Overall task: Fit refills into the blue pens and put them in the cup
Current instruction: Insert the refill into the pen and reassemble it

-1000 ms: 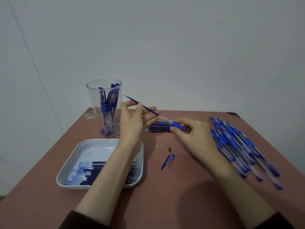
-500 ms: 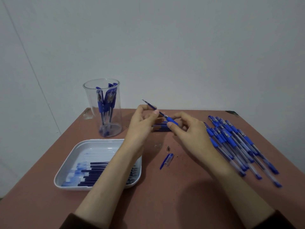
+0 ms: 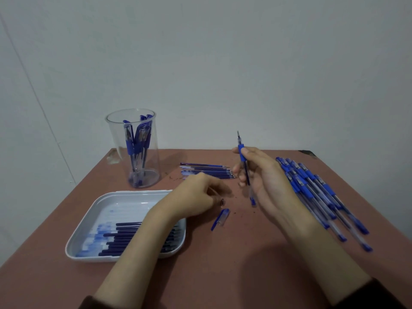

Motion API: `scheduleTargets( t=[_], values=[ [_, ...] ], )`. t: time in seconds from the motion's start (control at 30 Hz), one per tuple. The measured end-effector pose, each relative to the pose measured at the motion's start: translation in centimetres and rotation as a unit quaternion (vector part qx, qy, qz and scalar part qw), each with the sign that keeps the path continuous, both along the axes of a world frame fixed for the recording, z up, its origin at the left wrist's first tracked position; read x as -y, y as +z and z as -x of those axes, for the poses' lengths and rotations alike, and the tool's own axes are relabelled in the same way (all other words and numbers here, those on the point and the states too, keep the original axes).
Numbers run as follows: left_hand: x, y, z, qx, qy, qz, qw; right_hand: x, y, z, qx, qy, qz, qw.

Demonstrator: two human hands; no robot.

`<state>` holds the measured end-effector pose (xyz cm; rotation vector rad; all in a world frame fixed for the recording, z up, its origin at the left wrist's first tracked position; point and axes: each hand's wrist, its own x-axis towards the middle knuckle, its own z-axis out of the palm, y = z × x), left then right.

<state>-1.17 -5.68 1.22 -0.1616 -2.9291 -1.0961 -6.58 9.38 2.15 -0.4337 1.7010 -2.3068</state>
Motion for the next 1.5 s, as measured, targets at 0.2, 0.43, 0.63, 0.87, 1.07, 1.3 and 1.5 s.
scheduleTargets(
  t=[0.2,0.43,0.63,0.87,1.07,1.3,1.5],
  values=[
    [-0.4,0.0,0.0,-0.008,-0.024,0.088,0.996,0.1,0.0,-0.1,-0.012,0.000,-0.017,1.000],
    [0.0,0.0,0.5,-0.130,0.054,-0.002,0.990,0.1,-0.1,0.0,-0.038,-0.010,-0.042,0.998],
    [0.9,1.5,0.0,-0.142,0.133,-0.481,0.855,0.5,-0.4,-0.2,-0.110,-0.045,-0.111,0.987],
    [0.9,1.9,-0.3,-0.121,0.115,-0.575,0.801,0.6,-0.2,-0.6,-0.156,-0.028,-0.154,0.975],
    [1.0,1.9,-0.2,-0.120,0.104,-0.570,0.806,0.6,-0.2,-0.8,-0.162,-0.021,-0.167,0.972],
    [1.1,1.5,0.0,-0.133,0.109,-0.489,0.855,0.5,-1.0,-0.4,-0.283,-0.105,-0.256,0.918],
    [0.8,1.4,0.0,-0.156,0.105,-0.449,0.874,0.7,-1.2,-0.7,-0.319,-0.131,-0.273,0.898]
  ],
)
